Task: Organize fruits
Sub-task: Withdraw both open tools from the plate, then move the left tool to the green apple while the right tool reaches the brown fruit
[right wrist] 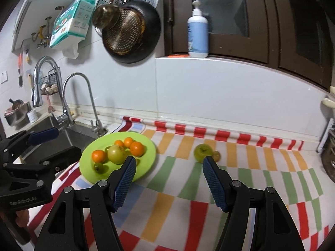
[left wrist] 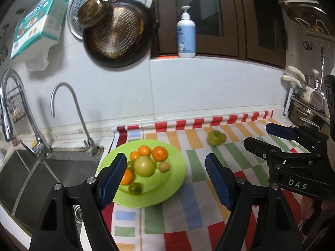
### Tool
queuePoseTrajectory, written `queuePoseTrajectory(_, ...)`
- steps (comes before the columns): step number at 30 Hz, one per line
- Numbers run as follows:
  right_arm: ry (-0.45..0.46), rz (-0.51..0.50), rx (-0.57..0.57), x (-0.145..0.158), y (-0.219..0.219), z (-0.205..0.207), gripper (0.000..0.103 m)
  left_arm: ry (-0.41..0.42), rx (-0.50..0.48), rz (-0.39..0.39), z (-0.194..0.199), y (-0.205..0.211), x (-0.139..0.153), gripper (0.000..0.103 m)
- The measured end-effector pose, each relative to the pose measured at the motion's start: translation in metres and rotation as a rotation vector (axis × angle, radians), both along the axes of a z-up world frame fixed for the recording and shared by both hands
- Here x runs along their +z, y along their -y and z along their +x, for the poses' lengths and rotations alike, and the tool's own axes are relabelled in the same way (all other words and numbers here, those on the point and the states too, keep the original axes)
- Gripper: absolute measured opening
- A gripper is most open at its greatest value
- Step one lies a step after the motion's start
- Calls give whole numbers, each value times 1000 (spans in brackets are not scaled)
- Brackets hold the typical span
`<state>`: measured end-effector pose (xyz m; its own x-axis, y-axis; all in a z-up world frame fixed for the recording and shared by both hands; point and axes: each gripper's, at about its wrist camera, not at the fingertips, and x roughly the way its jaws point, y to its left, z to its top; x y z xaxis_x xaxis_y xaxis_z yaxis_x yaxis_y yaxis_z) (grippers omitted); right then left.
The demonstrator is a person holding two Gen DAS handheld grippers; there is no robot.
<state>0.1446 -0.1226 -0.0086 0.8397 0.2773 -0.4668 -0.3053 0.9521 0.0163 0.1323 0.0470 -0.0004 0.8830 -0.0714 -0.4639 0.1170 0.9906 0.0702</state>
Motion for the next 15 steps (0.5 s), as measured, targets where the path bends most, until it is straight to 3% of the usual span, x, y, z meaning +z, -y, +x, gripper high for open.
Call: queuePoseTrajectory(15,44,-67,-30,9,56,7,67,71,-70,48,12,60,13,81)
